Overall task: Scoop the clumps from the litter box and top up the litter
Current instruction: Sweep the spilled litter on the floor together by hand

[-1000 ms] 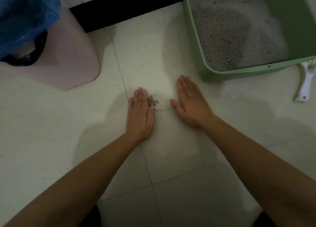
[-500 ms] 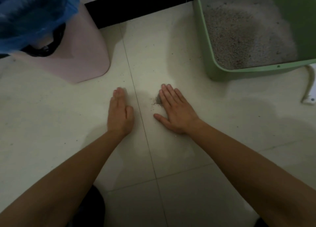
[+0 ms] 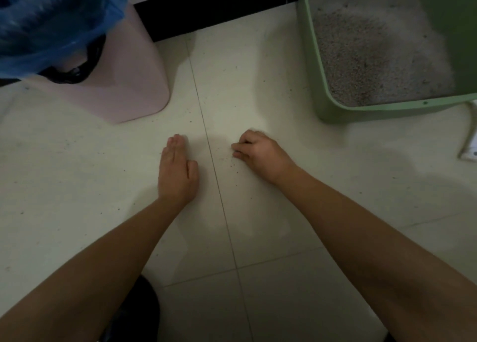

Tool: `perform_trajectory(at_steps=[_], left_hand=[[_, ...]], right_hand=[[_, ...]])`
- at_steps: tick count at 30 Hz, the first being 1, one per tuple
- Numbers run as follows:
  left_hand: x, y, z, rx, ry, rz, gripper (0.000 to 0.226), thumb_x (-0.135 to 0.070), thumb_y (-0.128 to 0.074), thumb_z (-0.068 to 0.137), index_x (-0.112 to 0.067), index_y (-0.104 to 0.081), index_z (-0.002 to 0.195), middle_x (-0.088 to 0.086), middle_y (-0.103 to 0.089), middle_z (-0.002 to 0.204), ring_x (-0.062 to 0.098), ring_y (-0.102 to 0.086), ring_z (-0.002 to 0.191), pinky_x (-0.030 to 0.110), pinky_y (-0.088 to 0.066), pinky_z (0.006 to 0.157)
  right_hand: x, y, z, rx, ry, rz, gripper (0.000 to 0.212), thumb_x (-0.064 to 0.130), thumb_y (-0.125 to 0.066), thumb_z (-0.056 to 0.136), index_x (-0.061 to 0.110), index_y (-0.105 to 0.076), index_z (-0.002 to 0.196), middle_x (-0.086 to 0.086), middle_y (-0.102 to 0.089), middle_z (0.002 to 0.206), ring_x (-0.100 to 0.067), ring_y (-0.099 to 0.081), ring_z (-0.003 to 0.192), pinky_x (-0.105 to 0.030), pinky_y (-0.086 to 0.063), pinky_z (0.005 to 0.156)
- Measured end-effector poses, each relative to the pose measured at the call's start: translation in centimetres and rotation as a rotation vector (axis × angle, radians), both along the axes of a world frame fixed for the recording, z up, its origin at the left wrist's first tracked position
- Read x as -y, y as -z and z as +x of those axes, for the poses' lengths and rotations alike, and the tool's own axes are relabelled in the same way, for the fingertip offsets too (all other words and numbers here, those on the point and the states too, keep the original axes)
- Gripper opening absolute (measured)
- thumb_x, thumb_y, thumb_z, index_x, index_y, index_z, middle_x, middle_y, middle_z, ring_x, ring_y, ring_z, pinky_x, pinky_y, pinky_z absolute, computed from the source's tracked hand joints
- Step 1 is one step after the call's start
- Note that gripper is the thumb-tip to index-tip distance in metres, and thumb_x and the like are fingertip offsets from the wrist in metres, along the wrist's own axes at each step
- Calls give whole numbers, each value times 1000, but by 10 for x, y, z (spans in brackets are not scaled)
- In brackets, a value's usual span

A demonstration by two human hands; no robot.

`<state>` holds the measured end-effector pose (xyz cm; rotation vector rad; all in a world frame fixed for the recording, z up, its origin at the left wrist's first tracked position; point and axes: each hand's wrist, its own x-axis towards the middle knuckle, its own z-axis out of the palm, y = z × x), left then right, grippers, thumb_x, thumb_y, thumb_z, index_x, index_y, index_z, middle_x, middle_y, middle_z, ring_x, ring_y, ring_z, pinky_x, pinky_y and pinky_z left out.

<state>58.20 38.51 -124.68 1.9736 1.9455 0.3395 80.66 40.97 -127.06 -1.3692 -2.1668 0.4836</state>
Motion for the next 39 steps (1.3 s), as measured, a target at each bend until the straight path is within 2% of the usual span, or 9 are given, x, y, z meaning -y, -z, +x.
perform_trajectory(at_steps=[5,11,17,23,25,29,32,36,39], left_hand=[[-5,-7,4,-25,44,23,62,-23,-36,89,-3,-30,148,19,-37,150,32,-30,140,42,-19,119],[-1,-6,30,12,143,84,48,-21,-46,88,1,-54,130,18,-58,115,33,-51,104,42,-45,91],[9,0,69,92,282,59,51,-39,-47,91,-1,-63,121,13,-57,96,29,-53,91,32,-44,82],[11,9,96,152,206,79,45,-30,-70,86,-1,-64,121,12,-52,95,29,-51,92,27,-38,85],[8,10,98,163,197,110,39,-26,-71,86,-2,-67,117,11,-52,93,28,-51,91,20,-33,82],[1,14,101,174,203,228,18,-17,-69,88,0,-73,93,8,-52,80,25,-49,77,22,-35,70],[-5,20,100,81,289,319,22,-14,-62,90,4,-67,79,11,-56,78,27,-51,74,30,-40,65],[-16,23,91,-75,504,313,9,-6,-69,82,-1,-63,87,14,-57,82,29,-52,77,31,-40,67],[-21,21,92,-113,514,182,23,0,-76,74,-4,-61,91,13,-59,85,30,-56,78,33,-45,67]], right_hand=[[0,-4,-3,133,-71,-17,11,-4,-70,75,3,-72,85,-15,-63,82,-35,-60,75,-36,-56,64],[7,-15,-4,351,-76,-88,24,-13,-65,70,-3,-66,92,-22,-61,89,-37,-59,85,-36,-50,73],[18,-21,27,20,288,-302,13,7,-57,92,6,-69,96,-16,-66,98,-32,-60,93,-32,-42,82],[34,-29,48,-342,669,-386,15,18,-63,94,10,-75,100,-4,-74,98,-10,-61,87,-11,-37,80],[34,-29,50,-403,729,-404,15,18,-64,93,10,-75,100,-3,-74,96,-7,-60,85,-13,-41,83],[32,-28,49,-449,761,-429,15,19,-65,93,11,-75,101,-3,-74,96,-10,-62,87,-14,-42,84],[30,-29,49,-444,759,-444,15,20,-64,93,11,-75,101,-1,-73,96,-9,-61,87,-12,-39,83],[30,-33,49,-437,754,-475,15,19,-64,94,11,-75,100,-1,-73,96,-7,-60,86,-10,-37,81],[27,-37,49,-423,767,-511,16,19,-64,94,11,-75,101,-2,-73,98,-7,-59,87,-9,-36,81]])
